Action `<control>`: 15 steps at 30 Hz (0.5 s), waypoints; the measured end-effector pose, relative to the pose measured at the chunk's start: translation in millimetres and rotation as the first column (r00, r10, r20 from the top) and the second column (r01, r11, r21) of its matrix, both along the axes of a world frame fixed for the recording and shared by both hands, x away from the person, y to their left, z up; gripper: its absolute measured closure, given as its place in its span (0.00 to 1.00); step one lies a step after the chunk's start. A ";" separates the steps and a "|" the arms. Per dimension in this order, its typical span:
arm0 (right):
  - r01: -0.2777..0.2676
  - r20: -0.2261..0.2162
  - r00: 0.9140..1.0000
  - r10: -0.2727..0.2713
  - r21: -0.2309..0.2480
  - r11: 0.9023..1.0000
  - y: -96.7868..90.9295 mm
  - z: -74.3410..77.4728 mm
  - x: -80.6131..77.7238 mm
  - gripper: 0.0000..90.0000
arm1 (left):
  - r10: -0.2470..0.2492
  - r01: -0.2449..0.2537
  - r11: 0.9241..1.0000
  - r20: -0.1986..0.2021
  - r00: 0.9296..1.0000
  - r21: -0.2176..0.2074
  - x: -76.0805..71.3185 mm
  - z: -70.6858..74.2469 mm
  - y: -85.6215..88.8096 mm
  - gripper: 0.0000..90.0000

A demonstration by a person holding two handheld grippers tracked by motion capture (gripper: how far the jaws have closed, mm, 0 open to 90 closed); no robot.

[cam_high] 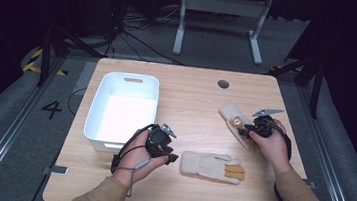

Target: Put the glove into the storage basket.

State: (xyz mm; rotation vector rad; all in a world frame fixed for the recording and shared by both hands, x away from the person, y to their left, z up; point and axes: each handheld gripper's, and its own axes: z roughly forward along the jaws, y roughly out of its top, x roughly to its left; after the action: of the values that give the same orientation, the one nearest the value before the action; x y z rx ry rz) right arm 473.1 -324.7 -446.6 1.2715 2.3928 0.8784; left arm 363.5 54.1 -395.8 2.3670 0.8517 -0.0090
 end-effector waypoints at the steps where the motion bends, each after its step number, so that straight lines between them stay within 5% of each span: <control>1: 0.000 0.000 1.000 0.000 0.000 1.000 0.0 0.0 0.0 0.75 | 0.000 0.000 1.000 0.000 1.000 0.000 0.0 0.0 0.0 0.74; 7: -0.015 -0.038 0.999 0.014 -0.010 1.000 0.3 3.3 -2.4 0.88 | 0.002 -0.002 1.000 0.000 1.000 0.000 0.1 -0.2 0.5 0.74; 15: -0.017 -0.007 1.000 0.017 -0.012 1.000 0.4 10.2 -4.6 0.90 | 0.006 -0.006 1.000 0.005 1.000 -0.002 0.8 1.0 1.7 0.74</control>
State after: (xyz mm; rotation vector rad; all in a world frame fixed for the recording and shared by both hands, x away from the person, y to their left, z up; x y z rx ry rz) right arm 468.5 -324.3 -436.3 1.2535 2.4143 0.8648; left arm 364.3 55.8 -394.8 2.3620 0.8559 -0.0019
